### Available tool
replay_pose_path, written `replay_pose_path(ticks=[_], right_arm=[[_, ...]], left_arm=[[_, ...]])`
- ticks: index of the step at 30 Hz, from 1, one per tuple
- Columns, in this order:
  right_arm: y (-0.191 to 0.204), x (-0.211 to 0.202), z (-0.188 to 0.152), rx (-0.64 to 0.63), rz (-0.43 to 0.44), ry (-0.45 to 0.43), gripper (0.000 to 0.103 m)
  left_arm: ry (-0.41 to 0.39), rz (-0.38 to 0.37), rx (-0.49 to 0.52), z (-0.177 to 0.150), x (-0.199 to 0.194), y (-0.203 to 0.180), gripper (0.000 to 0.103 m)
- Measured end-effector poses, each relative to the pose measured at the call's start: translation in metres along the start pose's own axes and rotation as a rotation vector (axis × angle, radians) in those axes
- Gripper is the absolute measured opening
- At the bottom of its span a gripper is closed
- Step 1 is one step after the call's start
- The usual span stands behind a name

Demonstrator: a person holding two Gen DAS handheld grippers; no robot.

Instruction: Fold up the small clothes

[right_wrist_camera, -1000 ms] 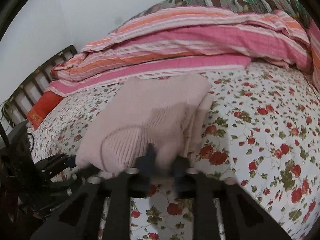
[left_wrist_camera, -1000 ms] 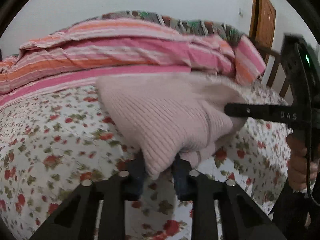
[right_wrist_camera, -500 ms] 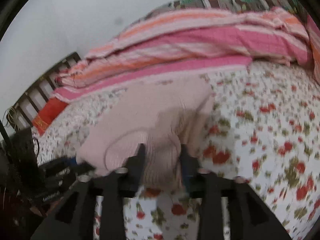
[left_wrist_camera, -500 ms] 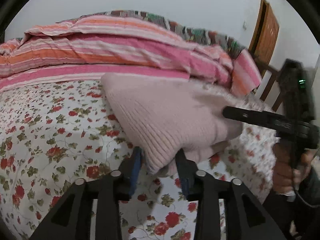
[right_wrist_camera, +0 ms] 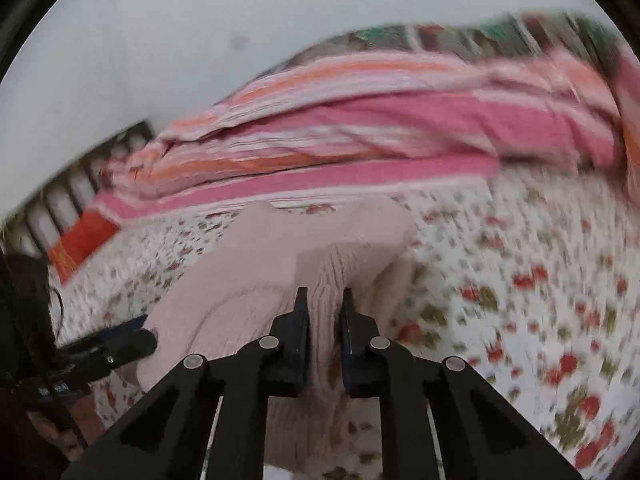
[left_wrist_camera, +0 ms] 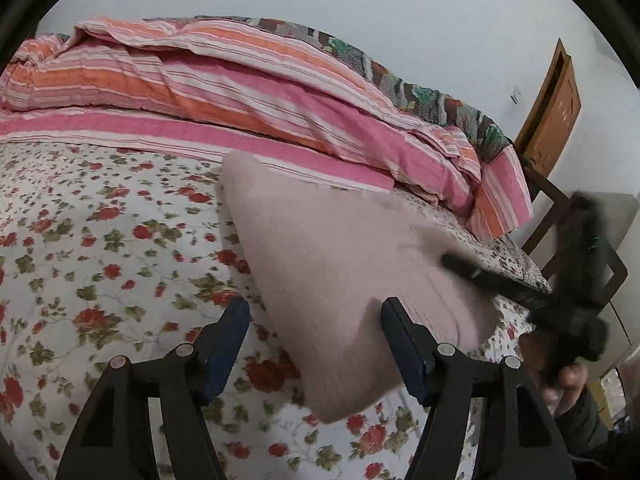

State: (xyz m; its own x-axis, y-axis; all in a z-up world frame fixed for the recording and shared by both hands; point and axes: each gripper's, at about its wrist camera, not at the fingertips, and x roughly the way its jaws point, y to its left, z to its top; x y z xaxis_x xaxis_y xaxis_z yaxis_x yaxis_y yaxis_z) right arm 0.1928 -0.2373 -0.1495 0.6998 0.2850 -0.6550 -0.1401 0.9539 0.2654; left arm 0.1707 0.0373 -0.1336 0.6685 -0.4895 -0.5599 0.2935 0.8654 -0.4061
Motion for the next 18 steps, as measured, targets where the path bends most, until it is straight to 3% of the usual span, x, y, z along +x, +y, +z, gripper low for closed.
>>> replay_pose_path(ticks=[2, 7, 13, 18], right_arm=[[-0.004, 0.009, -0.009, -0.019, -0.021, 0.032, 0.013], [0.012, -0.01, 0.005, -0.131, -0.046, -0.026, 0.029], [0.02, -0.002, 0.04, -0.214, -0.063, -0.068, 0.031], [0.015, 0.034, 0.046, -0.237, -0.001, 0.038, 0.031]], left_arm=[[-0.001, -0.002, 0.014, 0.002, 0.002, -0.004, 0.066], [-0.022, 0.018, 0.019, 0.009, 0.008, -0.008, 0.066], [-0.006, 0.037, -0.049, 0.04, 0.027, 0.003, 0.066], [0.089, 0.087, -0.105, 0.069, 0.073, 0.035, 0.066]])
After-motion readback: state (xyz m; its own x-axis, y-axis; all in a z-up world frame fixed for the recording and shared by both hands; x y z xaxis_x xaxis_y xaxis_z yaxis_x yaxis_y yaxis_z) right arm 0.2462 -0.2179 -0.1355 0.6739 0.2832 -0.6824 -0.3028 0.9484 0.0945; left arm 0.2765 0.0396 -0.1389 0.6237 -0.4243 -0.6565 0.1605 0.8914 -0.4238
